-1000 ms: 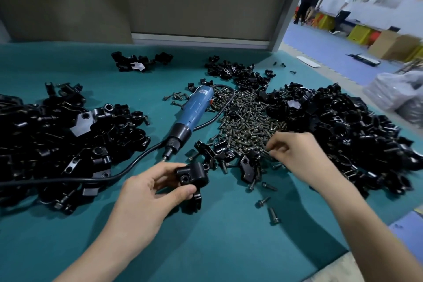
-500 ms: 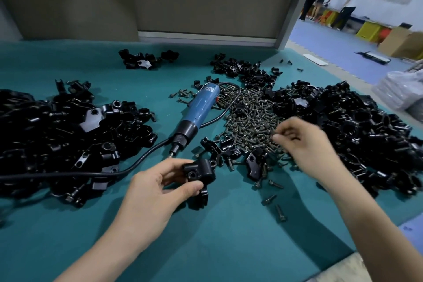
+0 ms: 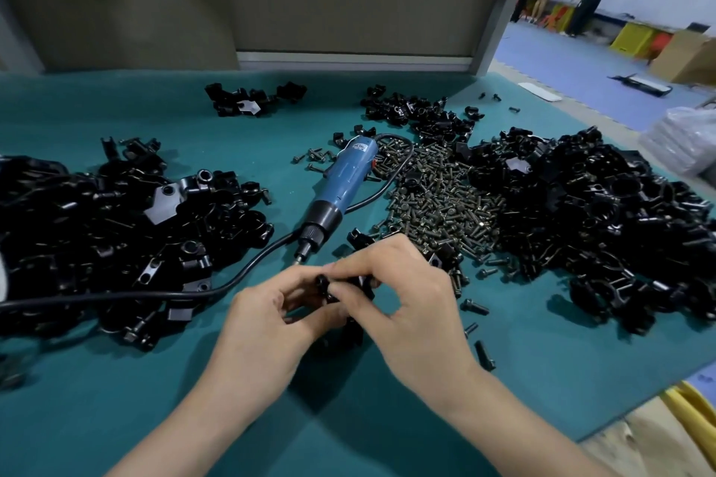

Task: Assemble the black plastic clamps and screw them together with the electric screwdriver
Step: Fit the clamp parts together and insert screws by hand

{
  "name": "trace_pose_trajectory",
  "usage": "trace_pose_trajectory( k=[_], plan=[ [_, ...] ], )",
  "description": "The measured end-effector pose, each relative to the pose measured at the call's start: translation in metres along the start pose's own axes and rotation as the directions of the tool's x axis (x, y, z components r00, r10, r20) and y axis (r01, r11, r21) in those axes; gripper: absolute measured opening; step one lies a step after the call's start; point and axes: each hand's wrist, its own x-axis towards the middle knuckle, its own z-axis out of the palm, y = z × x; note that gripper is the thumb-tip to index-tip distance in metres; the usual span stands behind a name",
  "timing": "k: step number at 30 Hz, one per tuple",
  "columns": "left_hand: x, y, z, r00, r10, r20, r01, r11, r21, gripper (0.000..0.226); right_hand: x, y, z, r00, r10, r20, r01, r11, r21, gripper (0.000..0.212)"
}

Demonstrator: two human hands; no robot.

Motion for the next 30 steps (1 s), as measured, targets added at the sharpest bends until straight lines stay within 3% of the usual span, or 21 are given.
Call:
trace_pose_trajectory(
  k=[4,10,18,22,24,27,30],
  plan=[
    [-0.001,0.0,0.0,1.0,0.024,-0.001,-0.024,1.0,-0.008,0.02,-0.002,-0.002,0.003,0.997,-0.072,-0.006,0.072,0.997,-0.015,0.01],
    [0.0,-0.001,0.0,1.0,0.01,-0.006,-0.01,1.0,0.025,0.029,-0.002,0.002,0.002,1.0,0.018,0.014,-0.018,1.0,-0.016,0.007],
    [-0.003,0.004,0.002,1.0,0.014,-0.004,-0.014,0.999,0.043,0.034,-0.003,0.003,-0.013,0.998,-0.013,0.062,0.017,0.998,-0.054,0.014],
    [-0.004,0.007,0.005,0.997,-0.024,-0.07,0.025,1.0,0.007,0.034,0.013,0.028,-0.059,0.957,0.237,-0.17,-0.234,0.972,0.035,0.024],
    [-0.004,0.007,0.004,0.996,-0.026,-0.089,0.029,0.999,0.026,0.031,0.021,0.045,-0.081,0.923,0.328,-0.199,-0.349,0.934,-0.081,0.022],
    [-0.004,0.007,0.004,0.995,-0.029,-0.097,0.033,0.999,0.034,0.031,0.032,0.061,-0.089,0.93,0.361,-0.073,-0.366,0.888,-0.277,0.018],
    [-0.004,0.009,0.005,0.995,-0.018,-0.101,0.022,0.999,0.033,0.03,0.058,0.069,-0.075,0.93,0.316,0.186,-0.211,0.876,-0.434,0.02]
  ],
)
